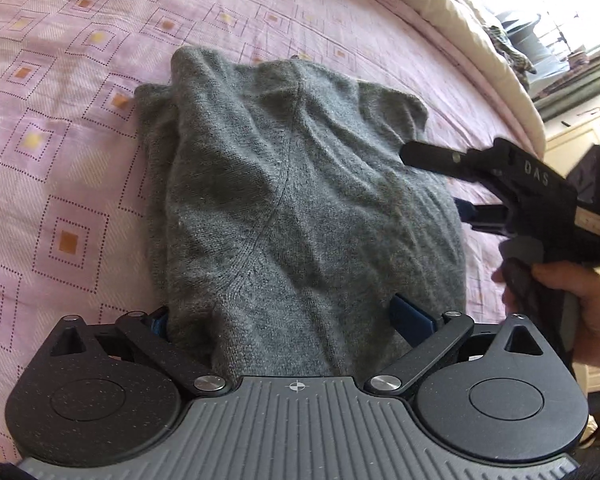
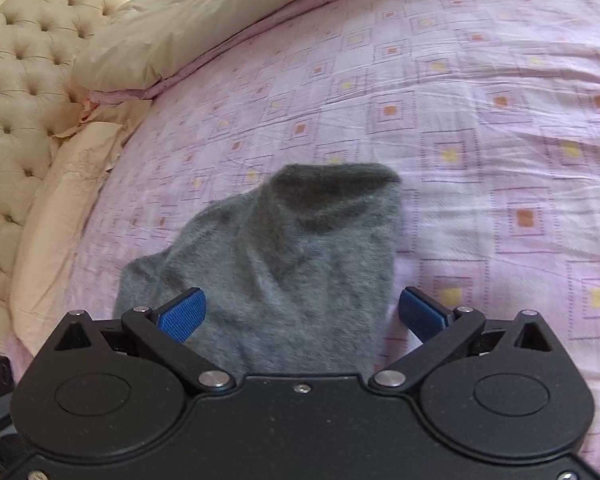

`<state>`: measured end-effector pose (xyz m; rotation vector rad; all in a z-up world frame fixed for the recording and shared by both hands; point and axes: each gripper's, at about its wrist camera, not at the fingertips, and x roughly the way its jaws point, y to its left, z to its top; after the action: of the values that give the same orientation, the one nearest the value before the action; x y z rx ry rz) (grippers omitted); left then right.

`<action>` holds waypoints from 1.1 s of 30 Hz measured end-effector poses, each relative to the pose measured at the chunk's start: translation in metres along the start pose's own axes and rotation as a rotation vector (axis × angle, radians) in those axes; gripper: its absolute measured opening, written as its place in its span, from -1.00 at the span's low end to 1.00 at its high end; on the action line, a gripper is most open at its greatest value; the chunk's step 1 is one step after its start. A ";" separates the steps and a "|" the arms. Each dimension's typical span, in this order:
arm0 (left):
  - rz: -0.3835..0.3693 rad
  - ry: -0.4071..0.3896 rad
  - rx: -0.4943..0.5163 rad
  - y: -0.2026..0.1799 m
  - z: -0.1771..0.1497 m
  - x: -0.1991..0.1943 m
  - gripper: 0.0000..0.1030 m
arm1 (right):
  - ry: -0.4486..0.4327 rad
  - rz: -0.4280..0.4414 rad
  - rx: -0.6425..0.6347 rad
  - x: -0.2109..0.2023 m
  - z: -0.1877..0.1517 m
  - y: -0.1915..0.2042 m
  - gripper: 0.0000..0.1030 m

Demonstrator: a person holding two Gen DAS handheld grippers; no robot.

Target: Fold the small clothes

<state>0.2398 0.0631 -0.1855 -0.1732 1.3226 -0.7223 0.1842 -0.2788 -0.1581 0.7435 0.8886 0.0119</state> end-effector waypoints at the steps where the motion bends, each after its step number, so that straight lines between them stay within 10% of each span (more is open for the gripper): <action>1: -0.008 0.004 0.008 0.001 -0.002 -0.002 0.94 | 0.014 0.015 0.010 0.002 0.001 0.001 1.00; 9: 0.003 0.023 0.041 0.000 -0.015 -0.010 0.67 | 0.058 0.073 0.055 0.003 -0.014 0.005 0.74; 14: -0.054 -0.005 -0.072 0.019 -0.011 -0.014 0.18 | 0.034 0.070 0.140 -0.011 -0.016 -0.011 -0.20; 24: -0.085 -0.007 -0.032 -0.021 -0.038 -0.008 -0.03 | -0.020 0.104 0.150 -0.053 -0.028 -0.022 -0.32; 33: -0.191 0.104 0.055 -0.108 -0.096 0.022 -0.03 | -0.001 -0.064 0.119 -0.153 -0.072 -0.072 -0.33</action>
<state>0.1111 -0.0058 -0.1744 -0.2217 1.3960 -0.9393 0.0135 -0.3379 -0.1227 0.8258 0.9173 -0.0985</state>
